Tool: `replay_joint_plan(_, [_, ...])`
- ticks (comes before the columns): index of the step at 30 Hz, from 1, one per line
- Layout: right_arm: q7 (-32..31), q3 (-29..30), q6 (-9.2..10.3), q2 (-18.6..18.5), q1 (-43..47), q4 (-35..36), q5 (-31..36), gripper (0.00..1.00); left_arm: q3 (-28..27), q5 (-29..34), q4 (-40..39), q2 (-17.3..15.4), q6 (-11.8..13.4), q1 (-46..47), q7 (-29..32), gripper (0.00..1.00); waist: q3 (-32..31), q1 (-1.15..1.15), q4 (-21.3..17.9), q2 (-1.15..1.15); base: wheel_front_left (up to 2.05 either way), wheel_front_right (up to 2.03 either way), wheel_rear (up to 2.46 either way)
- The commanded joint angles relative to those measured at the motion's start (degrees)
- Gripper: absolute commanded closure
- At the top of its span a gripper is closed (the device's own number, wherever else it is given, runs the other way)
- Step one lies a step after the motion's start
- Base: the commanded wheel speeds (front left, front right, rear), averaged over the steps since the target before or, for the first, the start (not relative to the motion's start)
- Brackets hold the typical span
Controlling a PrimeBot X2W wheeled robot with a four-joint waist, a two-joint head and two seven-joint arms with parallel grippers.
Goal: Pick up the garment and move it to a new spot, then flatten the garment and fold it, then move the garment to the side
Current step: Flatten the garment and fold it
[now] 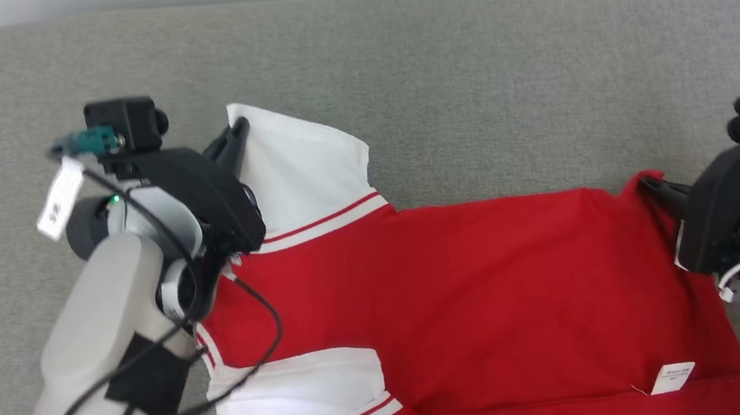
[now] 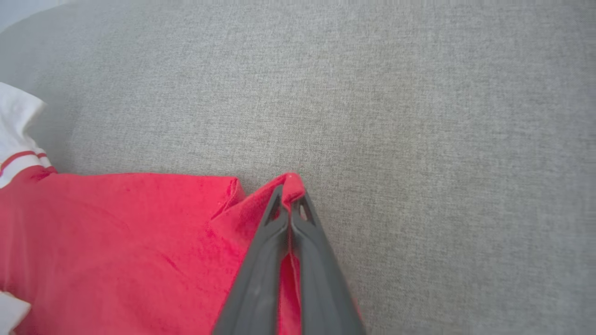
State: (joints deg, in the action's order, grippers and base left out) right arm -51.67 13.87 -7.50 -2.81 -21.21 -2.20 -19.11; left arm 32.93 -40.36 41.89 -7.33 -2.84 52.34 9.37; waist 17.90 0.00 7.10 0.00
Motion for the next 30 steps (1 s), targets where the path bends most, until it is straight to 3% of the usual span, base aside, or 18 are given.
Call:
replay_joint_plan(1, [-0.2, 1.0, 0.03, -0.2, 1.7, 1.3, -0.4, 1.0, -0.3, -0.2, -3.4, -1.1, 0.8, -2.7, -0.8, 1.0, -1.7, 0.0, 1.6, 0.0, 0.0, 0.0, 0.0])
replay_joint_plan(5, [-0.9, 1.6, 0.03, -0.2, 4.5, 3.2, -0.7, 1.0, -0.4, -0.8, -10.1, -2.5, 2.4, -7.7, -0.6, 1.0, -2.9, 0.0, 2.2, 0.0, 0.0, 0.0, 0.0])
replay_joint_plan(12, [-1.8, 2.3, 0.03, -0.2, 9.8, 7.0, -2.1, 1.0, -0.8, -1.3, -28.8, -7.6, 7.6, -21.1, 0.6, 1.0, -4.5, 0.0, 2.9, 0.0, 0.0, 0.0, 0.0])
replay_joint_plan(19, [-2.8, 2.6, 0.03, -0.2, 13.4, 9.2, -2.6, 1.0, -2.6, -4.0, -44.8, -10.7, 11.8, -34.5, -0.4, 1.0, -5.5, 0.0, 3.1, 0.0, 0.0, 0.0, 0.0])
replay_joint_plan(30, [-7.0, 2.7, 0.03, -0.2, 17.9, 12.3, -0.2, 1.0, -3.8, -6.5, -51.5, -13.2, 15.1, -44.5, 0.1, 1.0, -6.4, 0.0, 4.3, 0.0, 0.0, 0.0, 0.0])
